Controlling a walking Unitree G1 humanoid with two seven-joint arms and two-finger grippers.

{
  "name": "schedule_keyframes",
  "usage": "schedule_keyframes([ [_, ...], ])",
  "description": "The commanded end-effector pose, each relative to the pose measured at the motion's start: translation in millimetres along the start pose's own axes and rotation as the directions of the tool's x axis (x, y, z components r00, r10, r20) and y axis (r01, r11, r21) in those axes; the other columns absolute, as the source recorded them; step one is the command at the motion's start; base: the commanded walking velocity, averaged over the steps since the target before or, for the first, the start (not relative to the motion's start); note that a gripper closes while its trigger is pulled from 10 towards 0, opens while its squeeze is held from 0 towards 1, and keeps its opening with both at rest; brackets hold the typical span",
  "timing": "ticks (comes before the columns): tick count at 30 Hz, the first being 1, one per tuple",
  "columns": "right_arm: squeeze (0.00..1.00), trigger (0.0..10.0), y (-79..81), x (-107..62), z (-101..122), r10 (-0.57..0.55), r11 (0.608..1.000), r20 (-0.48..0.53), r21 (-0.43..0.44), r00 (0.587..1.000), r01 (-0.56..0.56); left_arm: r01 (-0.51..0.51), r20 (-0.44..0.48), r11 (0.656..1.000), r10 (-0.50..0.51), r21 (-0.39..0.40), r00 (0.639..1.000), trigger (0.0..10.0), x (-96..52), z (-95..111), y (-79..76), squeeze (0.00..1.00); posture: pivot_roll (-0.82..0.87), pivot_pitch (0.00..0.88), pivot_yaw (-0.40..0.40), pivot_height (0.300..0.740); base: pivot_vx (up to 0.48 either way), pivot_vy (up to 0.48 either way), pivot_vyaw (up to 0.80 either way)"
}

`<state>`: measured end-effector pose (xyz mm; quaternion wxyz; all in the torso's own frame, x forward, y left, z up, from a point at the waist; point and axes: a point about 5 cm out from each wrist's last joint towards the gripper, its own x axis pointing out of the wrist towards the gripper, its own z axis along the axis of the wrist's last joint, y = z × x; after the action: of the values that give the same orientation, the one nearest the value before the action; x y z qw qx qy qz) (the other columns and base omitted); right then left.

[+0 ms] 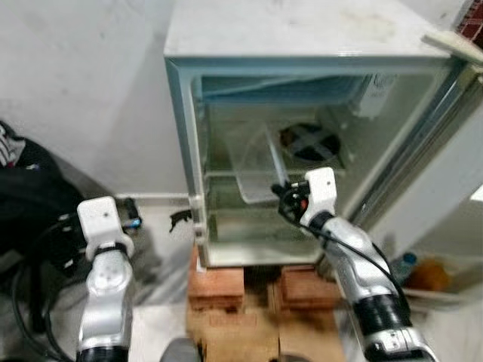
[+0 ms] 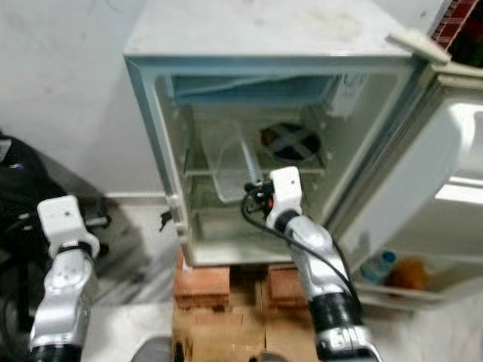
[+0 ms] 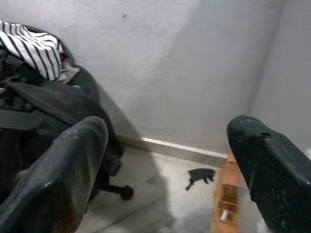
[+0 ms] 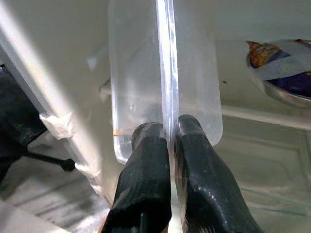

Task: Restocking fridge

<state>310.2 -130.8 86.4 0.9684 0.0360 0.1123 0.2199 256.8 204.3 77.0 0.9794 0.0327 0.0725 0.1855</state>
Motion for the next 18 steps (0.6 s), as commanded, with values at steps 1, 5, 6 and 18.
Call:
schedule_keyframes([
  [1,0.0,10.0,2.2,2.1,1.3,0.041,0.998,-0.011,0.04,0.999,-0.041,-0.006,-0.004,1.0,0.006,0.007,1.0,10.0,-2.4,3.2,1.8,0.0,0.07,0.063,-0.029,0.74,0.0,0.0,0.0],
  [5,0.0,10.0,4.9,3.7,0.7,0.068,0.996,-0.03,0.062,0.997,-0.066,-0.016,-0.029,1.0,0.016,0.0,0.999,10.0,-5.1,2.4,3.9,0.0,0.08,0.065,-0.032,0.74,0.0,0.0,0.0],
  [6,0.0,10.0,6.0,6.8,0.4,0.075,0.994,-0.046,0.084,0.996,-0.071,-0.025,-0.044,1.0,0.025,0.0,0.999,10.0,-8.3,1.9,6.8,0.0,0.09,0.07,-0.034,0.74,0.0,0.0,0.0],
  [18,0.0,10.0,31.0,34.7,7.0,0.172,0.975,-0.081,0.155,0.982,-0.158,-0.055,-0.101,0.998,0.056,0.014,0.993,10.0,-33.4,-1.8,20.5,0.0,0.16,0.126,-0.057,0.74,0.0,0.0,0.0],
])
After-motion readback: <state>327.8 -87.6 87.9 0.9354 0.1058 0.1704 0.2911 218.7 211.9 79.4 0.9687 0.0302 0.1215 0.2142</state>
